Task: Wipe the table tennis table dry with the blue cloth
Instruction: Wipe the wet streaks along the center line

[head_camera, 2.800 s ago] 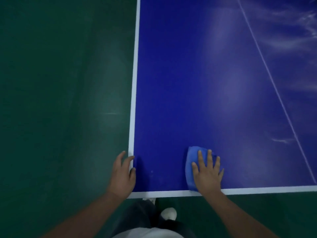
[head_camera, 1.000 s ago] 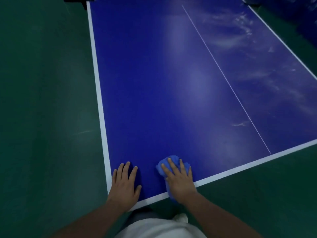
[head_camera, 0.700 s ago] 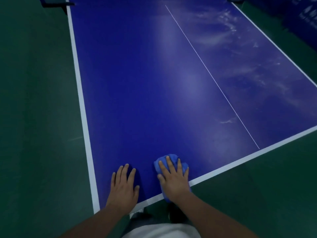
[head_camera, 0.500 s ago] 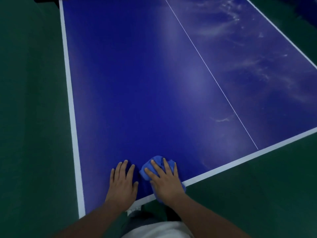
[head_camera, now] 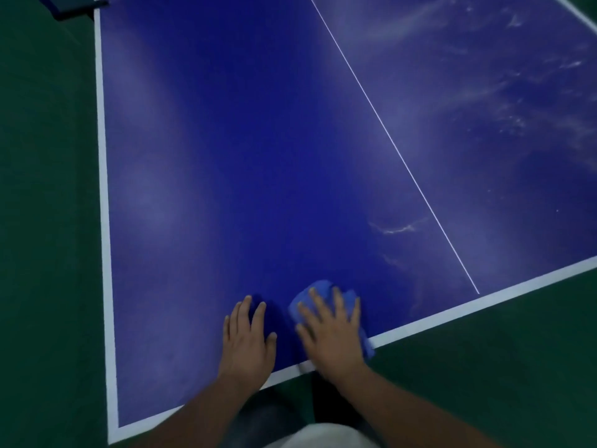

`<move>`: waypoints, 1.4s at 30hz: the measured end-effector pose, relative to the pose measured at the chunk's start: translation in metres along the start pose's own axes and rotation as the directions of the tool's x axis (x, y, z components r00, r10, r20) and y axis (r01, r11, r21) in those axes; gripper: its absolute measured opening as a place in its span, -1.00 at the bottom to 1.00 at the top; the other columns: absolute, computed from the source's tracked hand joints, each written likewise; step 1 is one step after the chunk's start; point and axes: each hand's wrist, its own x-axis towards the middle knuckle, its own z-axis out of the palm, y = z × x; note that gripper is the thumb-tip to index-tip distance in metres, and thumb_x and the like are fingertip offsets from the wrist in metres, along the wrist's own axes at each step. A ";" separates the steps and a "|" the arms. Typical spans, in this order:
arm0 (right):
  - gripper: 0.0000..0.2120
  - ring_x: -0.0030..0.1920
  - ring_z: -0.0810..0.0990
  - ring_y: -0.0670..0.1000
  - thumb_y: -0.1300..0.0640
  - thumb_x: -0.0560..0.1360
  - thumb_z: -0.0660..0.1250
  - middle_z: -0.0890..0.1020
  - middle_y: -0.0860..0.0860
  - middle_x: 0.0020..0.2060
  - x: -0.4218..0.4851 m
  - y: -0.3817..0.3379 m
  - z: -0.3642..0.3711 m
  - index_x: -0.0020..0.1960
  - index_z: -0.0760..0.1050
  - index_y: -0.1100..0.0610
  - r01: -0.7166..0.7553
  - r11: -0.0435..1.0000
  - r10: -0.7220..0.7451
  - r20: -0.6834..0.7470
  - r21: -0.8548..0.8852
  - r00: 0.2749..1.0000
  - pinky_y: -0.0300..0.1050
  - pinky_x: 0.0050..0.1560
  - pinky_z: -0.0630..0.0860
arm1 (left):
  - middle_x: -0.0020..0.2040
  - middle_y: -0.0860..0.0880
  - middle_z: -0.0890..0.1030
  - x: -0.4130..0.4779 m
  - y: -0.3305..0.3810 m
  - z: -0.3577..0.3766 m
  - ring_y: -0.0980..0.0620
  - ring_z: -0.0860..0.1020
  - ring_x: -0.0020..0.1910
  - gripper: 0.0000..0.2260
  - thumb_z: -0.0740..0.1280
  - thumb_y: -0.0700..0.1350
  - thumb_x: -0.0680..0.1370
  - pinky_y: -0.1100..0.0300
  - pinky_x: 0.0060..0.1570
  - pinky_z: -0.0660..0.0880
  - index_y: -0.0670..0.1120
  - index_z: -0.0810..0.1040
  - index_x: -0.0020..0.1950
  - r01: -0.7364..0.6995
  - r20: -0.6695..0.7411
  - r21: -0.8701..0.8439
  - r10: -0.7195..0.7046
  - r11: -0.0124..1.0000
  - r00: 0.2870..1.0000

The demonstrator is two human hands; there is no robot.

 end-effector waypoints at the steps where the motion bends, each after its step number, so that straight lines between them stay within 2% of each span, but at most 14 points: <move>1: -0.54 0.44 0.41 0.27 -0.15 0.55 0.10 0.44 -0.01 0.47 -0.006 -0.009 0.006 0.39 0.50 -0.14 0.121 0.992 -0.120 0.013 -0.027 0.993 0.46 0.43 -0.04 | 0.47 -0.23 0.37 0.004 0.005 0.000 -0.17 0.22 0.44 -0.49 0.15 0.08 0.56 -0.24 0.35 0.37 -0.13 0.42 0.45 -0.005 -0.004 -0.004 0.005 1.000 1.000; 3: -0.53 0.43 0.42 0.25 -0.11 0.50 0.13 0.43 -0.03 0.47 -0.003 -0.002 0.009 0.38 0.48 -0.17 0.272 0.960 -0.269 0.055 -0.063 0.962 0.47 0.44 0.03 | 0.46 -0.22 0.36 0.011 0.011 0.002 -0.17 0.25 0.43 -0.49 0.22 0.05 0.53 -0.25 0.33 0.39 -0.13 0.42 0.44 -0.010 -0.015 -0.008 0.009 1.000 1.000; 5: -0.50 0.41 0.44 0.26 -0.04 0.46 0.12 0.45 -0.02 0.46 0.017 0.026 0.003 0.37 0.50 -0.15 0.274 0.958 -0.271 0.047 -0.087 0.962 0.48 0.42 0.06 | 0.51 -0.21 0.31 0.015 0.012 -0.001 -0.17 0.22 0.46 -0.49 0.25 0.01 0.55 -0.23 0.40 0.32 -0.12 0.39 0.48 0.011 -0.021 -0.024 -0.011 1.000 1.000; 8: -0.49 0.40 0.43 0.32 0.00 0.49 0.08 0.46 0.02 0.46 0.068 0.078 -0.019 0.40 0.50 -0.09 -0.064 0.997 0.060 -0.074 -0.041 0.995 0.51 0.38 0.12 | 0.62 -0.12 0.06 0.019 0.008 -0.009 -0.12 0.02 0.58 -0.48 0.20 0.02 0.66 -0.08 0.55 0.01 -0.06 0.18 0.60 0.044 0.010 -0.043 -0.044 0.998 0.999; 11: -0.54 0.41 0.40 0.34 0.05 0.53 0.18 0.45 0.06 0.46 0.089 0.100 -0.035 0.40 0.51 -0.04 -0.272 0.962 0.268 -0.124 -0.017 0.955 0.55 0.35 0.16 | 0.62 -0.14 0.08 0.028 -0.006 -0.013 -0.10 0.00 0.56 -0.46 0.23 0.01 0.65 -0.09 0.56 0.00 -0.08 0.20 0.60 0.020 0.002 -0.049 -0.020 0.999 1.000; 17: -0.55 0.41 0.45 0.29 -0.07 0.52 0.14 0.43 -0.01 0.48 0.050 -0.013 -0.001 0.38 0.47 -0.14 0.159 0.987 -0.158 -0.025 0.026 0.987 0.47 0.42 -0.06 | 0.49 -0.22 0.34 0.072 -0.019 -0.022 -0.19 0.24 0.47 -0.47 0.08 0.11 0.60 -0.29 0.41 0.29 -0.17 0.43 0.45 -0.035 -0.091 -0.062 0.030 0.997 0.995; 21: -0.53 0.48 0.34 0.23 -0.10 0.54 0.20 0.37 -0.03 0.51 0.120 -0.034 -0.007 0.46 0.40 -0.14 0.179 0.984 -0.176 -0.097 0.022 0.980 0.45 0.47 -0.07 | 0.50 -0.23 0.33 0.106 -0.015 -0.031 -0.17 0.20 0.48 -0.46 0.07 0.10 0.59 -0.30 0.40 0.30 -0.17 0.41 0.46 -0.081 -0.140 -0.102 0.067 0.991 0.988; 23: -0.51 0.47 0.35 0.26 -0.06 0.51 0.24 0.40 0.00 0.50 0.161 -0.010 -0.022 0.44 0.44 -0.13 0.045 0.999 -0.042 -0.102 0.025 0.994 0.48 0.45 -0.06 | 0.53 -0.21 0.28 0.124 -0.012 -0.034 -0.16 0.16 0.52 -0.45 0.04 0.11 0.60 -0.27 0.45 0.24 -0.16 0.37 0.49 -0.130 -0.119 -0.075 0.120 0.989 0.986; 25: -0.50 0.43 0.38 0.30 0.03 0.47 0.24 0.45 0.03 0.46 0.188 0.037 -0.036 0.42 0.47 -0.10 -0.220 0.975 0.223 -0.167 0.036 0.960 0.52 0.41 0.06 | 0.57 -0.18 0.21 0.143 -0.004 -0.036 -0.15 0.10 0.56 -0.43 0.00 0.13 0.61 -0.23 0.51 0.13 -0.15 0.32 0.53 -0.171 -0.079 -0.057 0.167 0.984 0.983; 28: -0.52 0.47 0.32 0.31 0.12 0.53 0.22 0.41 0.03 0.49 0.183 0.112 -0.056 0.44 0.45 -0.08 -0.550 0.823 0.569 -0.196 0.145 0.799 0.54 0.41 0.07 | 0.59 -0.15 0.16 0.169 0.013 -0.037 -0.14 0.05 0.59 -0.43 -0.02 0.14 0.61 -0.19 0.54 0.01 -0.11 0.28 0.55 -0.264 -0.047 -0.005 0.264 0.964 0.963; 30: -0.51 0.53 0.20 0.30 0.16 0.58 0.21 0.31 0.01 0.55 0.166 0.135 -0.062 0.50 0.38 -0.08 -0.650 0.736 0.676 -0.151 0.191 0.721 0.51 0.45 -0.04 | 0.58 -0.15 0.19 0.185 0.028 -0.038 -0.15 0.08 0.58 -0.46 0.01 0.12 0.63 -0.22 0.54 0.03 -0.11 0.30 0.54 -0.346 -0.045 0.050 0.348 0.937 0.936; 36: -0.51 0.43 0.40 0.25 -0.06 0.49 0.15 0.46 -0.02 0.45 0.165 0.044 -0.047 0.40 0.47 -0.09 -0.339 0.935 0.350 -0.114 0.105 0.930 0.48 0.44 0.11 | 0.56 -0.22 0.25 0.227 0.066 -0.039 -0.20 0.14 0.57 -0.44 0.02 0.10 0.62 -0.19 0.51 -0.06 -0.18 0.31 0.53 -0.397 -0.027 0.173 0.408 0.901 0.913; 40: -0.47 0.47 0.35 0.25 -0.02 0.50 0.25 0.35 -0.04 0.53 0.215 0.074 -0.065 0.48 0.38 -0.13 -0.406 0.905 0.417 -0.084 0.126 0.905 0.46 0.36 0.24 | 0.57 -0.24 0.20 0.235 0.068 -0.028 -0.25 0.13 0.56 -0.41 -0.02 0.14 0.65 -0.19 0.50 -0.10 -0.20 0.20 0.57 -0.399 0.001 0.259 0.413 0.879 0.911; 42: -0.50 0.43 0.38 0.28 0.06 0.53 0.23 0.38 -0.04 0.51 0.225 0.118 -0.074 0.46 0.40 -0.15 -0.573 0.805 0.591 -0.132 0.154 0.796 0.46 0.31 0.28 | 0.58 -0.23 0.17 0.236 0.067 -0.027 -0.26 0.12 0.56 -0.40 -0.06 0.16 0.67 -0.19 0.50 -0.13 -0.19 0.18 0.58 -0.396 0.010 0.281 0.409 0.874 0.912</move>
